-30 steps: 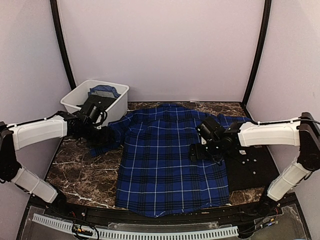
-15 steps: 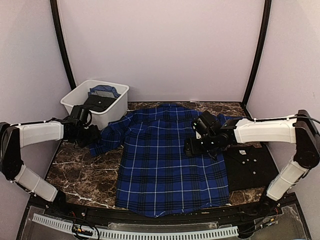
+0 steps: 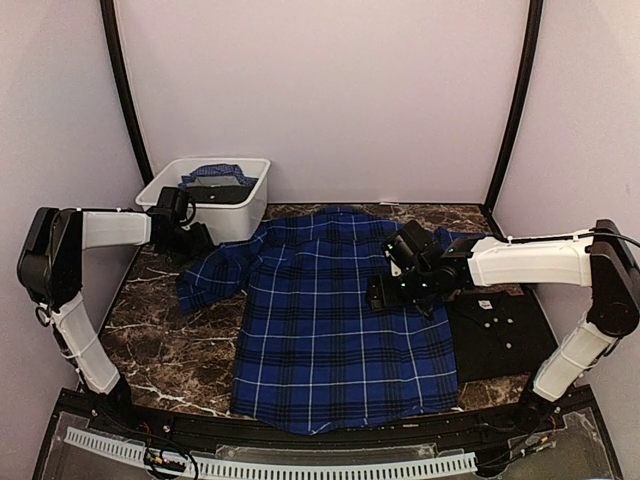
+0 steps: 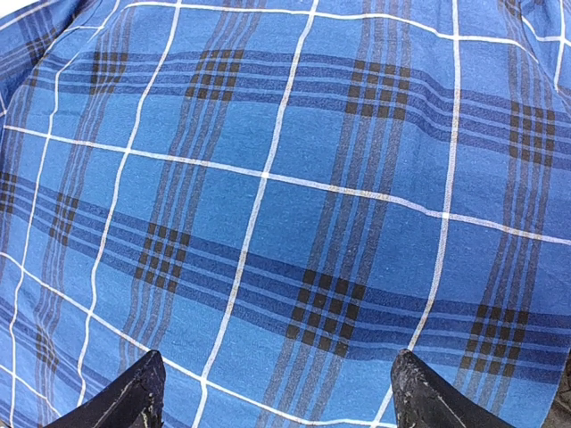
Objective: Fold and stack the long sleeve shirts
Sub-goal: Move the bin to the corner of the board.
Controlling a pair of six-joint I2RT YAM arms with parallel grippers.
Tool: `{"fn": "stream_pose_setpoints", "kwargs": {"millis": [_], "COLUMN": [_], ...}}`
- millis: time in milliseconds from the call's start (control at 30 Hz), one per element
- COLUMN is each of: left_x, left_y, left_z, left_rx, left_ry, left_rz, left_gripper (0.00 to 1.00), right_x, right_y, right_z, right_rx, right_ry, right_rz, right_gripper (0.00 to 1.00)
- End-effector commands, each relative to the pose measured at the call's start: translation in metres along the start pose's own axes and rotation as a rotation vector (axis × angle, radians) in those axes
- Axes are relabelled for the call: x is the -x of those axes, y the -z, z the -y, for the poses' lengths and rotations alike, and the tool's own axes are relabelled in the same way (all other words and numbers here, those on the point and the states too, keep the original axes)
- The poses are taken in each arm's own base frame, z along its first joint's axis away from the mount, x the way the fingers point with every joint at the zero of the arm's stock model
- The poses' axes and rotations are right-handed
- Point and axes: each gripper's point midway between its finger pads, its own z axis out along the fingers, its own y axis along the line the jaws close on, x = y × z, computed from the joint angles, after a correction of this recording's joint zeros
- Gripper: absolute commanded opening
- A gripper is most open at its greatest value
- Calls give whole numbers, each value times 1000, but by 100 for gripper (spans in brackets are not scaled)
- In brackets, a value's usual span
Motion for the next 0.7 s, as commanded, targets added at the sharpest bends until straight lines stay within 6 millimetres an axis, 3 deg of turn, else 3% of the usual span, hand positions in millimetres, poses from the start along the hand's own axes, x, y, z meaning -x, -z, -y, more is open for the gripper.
{"fn": "stream_pose_setpoints", "kwargs": {"millis": [0,233,367,467,533,667], "left_x": [56,82,73,71,57,34], "left_y": [-2,-20,-10,21,38,80], "left_z": [27,20,31,44,48,83], "left_rx": [-88,-73,-144,-204,-228,-326], "left_ry": [-10,16,-2,-30,-57,-136], "left_rz": [115,122,86,115,119,144], "left_gripper": [67,69,69,69,69,69], "right_x": [14,12,12,13,14,19], "right_y": [3,5,7,7,8,11], "right_z": [-3,-5,-5,-5,-7,-6], "right_rx": [13,29,32,31,36,29], "right_ry": [-16,-24,-17,-12,-7,-6], "right_rz": [43,41,40,42,45,59], "right_gripper": [84,84,85,85,85,85]}}
